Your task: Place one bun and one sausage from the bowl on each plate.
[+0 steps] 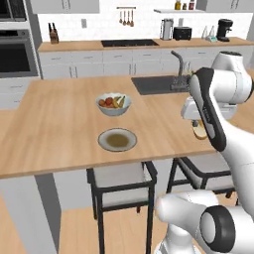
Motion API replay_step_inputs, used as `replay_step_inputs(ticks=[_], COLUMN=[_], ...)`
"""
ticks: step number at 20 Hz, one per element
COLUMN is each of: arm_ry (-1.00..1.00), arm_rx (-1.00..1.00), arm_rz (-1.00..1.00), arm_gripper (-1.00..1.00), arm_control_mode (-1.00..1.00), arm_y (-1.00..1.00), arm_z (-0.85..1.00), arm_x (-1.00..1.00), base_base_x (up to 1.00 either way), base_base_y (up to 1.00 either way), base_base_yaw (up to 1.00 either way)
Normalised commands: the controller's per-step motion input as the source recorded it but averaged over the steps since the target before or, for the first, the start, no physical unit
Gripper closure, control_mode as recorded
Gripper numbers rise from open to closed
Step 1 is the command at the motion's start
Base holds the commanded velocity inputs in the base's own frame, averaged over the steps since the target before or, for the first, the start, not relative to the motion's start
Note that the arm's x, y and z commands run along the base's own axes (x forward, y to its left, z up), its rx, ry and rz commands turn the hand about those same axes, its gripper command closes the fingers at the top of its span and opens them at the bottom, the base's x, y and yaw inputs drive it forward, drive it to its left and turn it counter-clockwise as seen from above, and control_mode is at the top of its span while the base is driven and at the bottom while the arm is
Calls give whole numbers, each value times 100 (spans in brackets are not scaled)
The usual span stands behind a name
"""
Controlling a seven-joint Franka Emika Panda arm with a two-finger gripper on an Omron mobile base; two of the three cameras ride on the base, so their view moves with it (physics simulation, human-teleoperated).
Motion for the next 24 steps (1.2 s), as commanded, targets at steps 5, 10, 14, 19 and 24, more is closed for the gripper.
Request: replay_step_inputs(ticks=[5, 10, 14, 19, 24], arm_ry=[1, 9, 13, 7, 4], arm_rx=[-1, 0, 2, 6, 4], arm_rz=[0, 0, 0, 0, 0], arm_gripper=[100, 100, 100, 100, 100], arm_control_mode=[-100, -100, -100, -100, -100], arm_y=[20, 72, 46, 17, 10], arm_z=[0, -49, -67, -72, -84], arm_x=[6, 51, 98, 100, 90], base_base_x=[58, 0, 0, 0, 0], base_base_y=[80, 0, 0, 0, 0], base_base_yaw=[-4, 0, 0, 0, 0])
